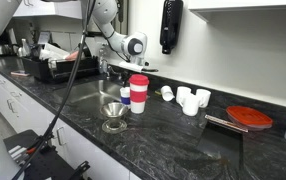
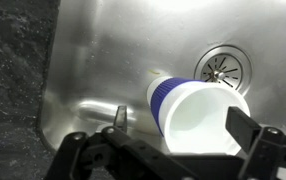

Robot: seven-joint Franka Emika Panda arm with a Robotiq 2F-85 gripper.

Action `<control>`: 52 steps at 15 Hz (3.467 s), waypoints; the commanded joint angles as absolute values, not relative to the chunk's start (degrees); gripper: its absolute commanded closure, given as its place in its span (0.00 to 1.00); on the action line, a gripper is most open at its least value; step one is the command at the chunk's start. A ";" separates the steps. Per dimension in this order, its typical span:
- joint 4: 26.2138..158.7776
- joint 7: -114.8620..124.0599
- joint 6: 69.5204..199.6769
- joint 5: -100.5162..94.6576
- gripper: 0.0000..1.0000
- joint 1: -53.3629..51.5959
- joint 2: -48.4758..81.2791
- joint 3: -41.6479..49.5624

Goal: Move the white and blue cup in the sink to the left

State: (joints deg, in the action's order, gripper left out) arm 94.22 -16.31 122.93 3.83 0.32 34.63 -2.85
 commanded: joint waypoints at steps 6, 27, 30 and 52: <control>92.07 -16.37 122.78 3.33 0.00 0.93 36.42 -3.70; 89.54 -14.59 123.99 4.24 0.09 1.68 39.28 -3.70; 88.30 -14.68 123.99 4.17 0.33 1.91 40.59 -3.65; 90.49 -18.54 125.56 5.09 0.98 3.00 38.53 -5.60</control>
State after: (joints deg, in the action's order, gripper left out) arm 87.51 -16.57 124.08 4.39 1.80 40.94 -4.13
